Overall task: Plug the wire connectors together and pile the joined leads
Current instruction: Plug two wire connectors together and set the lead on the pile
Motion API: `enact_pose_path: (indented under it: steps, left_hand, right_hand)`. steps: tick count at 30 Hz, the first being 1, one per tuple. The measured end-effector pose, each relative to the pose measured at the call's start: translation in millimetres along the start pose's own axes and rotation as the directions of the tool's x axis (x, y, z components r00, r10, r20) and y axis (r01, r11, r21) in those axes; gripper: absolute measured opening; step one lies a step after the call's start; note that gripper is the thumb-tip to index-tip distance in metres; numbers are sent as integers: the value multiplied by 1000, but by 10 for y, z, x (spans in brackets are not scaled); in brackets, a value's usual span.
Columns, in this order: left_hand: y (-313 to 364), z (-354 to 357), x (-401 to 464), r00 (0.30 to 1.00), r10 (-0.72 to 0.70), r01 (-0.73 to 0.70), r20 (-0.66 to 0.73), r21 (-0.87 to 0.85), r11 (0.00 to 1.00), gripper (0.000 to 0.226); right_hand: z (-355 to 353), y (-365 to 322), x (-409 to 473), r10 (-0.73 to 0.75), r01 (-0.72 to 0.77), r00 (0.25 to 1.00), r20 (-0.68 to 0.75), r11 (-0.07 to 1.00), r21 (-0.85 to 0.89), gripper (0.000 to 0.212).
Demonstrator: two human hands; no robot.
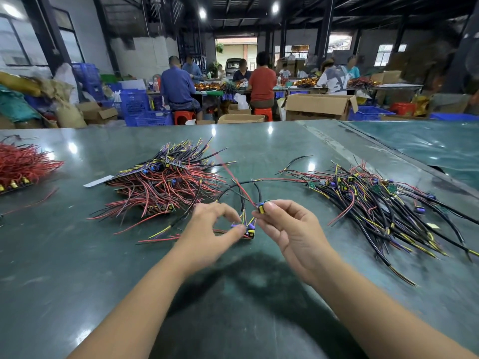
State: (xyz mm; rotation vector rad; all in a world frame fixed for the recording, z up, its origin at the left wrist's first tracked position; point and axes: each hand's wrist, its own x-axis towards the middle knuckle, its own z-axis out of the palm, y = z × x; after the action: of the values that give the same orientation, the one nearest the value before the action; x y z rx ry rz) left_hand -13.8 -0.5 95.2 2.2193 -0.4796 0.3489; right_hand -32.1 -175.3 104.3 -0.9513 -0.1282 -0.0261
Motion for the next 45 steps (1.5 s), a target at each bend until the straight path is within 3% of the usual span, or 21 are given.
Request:
enact_pose_path:
  steps: [2, 4, 6, 8, 11, 14, 16, 18, 21, 24, 26, 28, 32, 36, 45]
  left_hand:
    - [80, 80, -23, 994, -15, 45, 111, -271, 961, 22]
    - [132, 149, -24, 994, -33, 76, 107, -429, 900, 39]
    - [132, 183, -7, 997, -60, 73, 44, -426, 902, 50]
    - [96, 179, 12, 995, -94, 83, -12, -371, 925, 46]
    - [52, 165, 17, 995, -102, 93, -13, -306, 948, 49]
    - [93, 150, 2, 999, -46, 35, -25, -339, 940, 48]
    - [136, 147, 7, 998, -26, 2, -49, -437, 900, 46]
    - [152, 132, 10, 998, -12, -16, -57, -471, 882, 42]
    - [129, 90, -9, 1000, 29, -27, -3, -422, 906, 42]
    - [98, 51, -26, 999, 27, -23, 19, -209, 978, 53]
    - [61, 43, -12, 1000, -15, 15, -15, -25, 1000, 56]
    - [27, 37, 2, 998, -36, 39, -59, 43, 998, 57]
    - [21, 29, 63, 960, -108, 53, -260, -208, 977, 55]
    - [-62, -78, 178, 810, -294, 45, -508, -446, 894, 45]
    - [-173, -92, 222, 725, -388, 1, -569, -562, 827, 44]
  right_hand:
    - [34, 65, -34, -24, 28, 999, 47, 996, -89, 9]
    - [46, 108, -53, -90, 107, 993, 74, 956, -274, 9]
    - [42, 136, -58, -168, 199, 980, 109, 869, -452, 16]
    - [44, 171, -63, -220, 281, 960, 175, 746, -603, 22]
    - [47, 214, -63, -246, 305, 951, 190, 631, -713, 20]
    - [60, 200, -50, -190, 207, 977, 93, 762, -613, 12]
    - [71, 164, -62, -86, 95, 995, 41, 919, -383, 7]
    - [71, 137, -79, -7, 18, 999, 46, 971, -238, 5]
    - [58, 134, -100, -1, 36, 996, 94, 928, -370, 8]
    - [75, 163, -132, -12, 97, 986, 169, 858, -505, 4]
    - [92, 183, -145, -3, 98, 984, 180, 850, -518, 7]
    - [100, 193, -135, -4, 93, 985, 174, 857, -507, 8]
    - [100, 196, -108, -18, 83, 989, 145, 886, -457, 9]
    - [82, 145, -75, -18, 58, 992, 127, 945, -322, 9]
    - [48, 135, -63, -7, 40, 993, 118, 959, -280, 7]
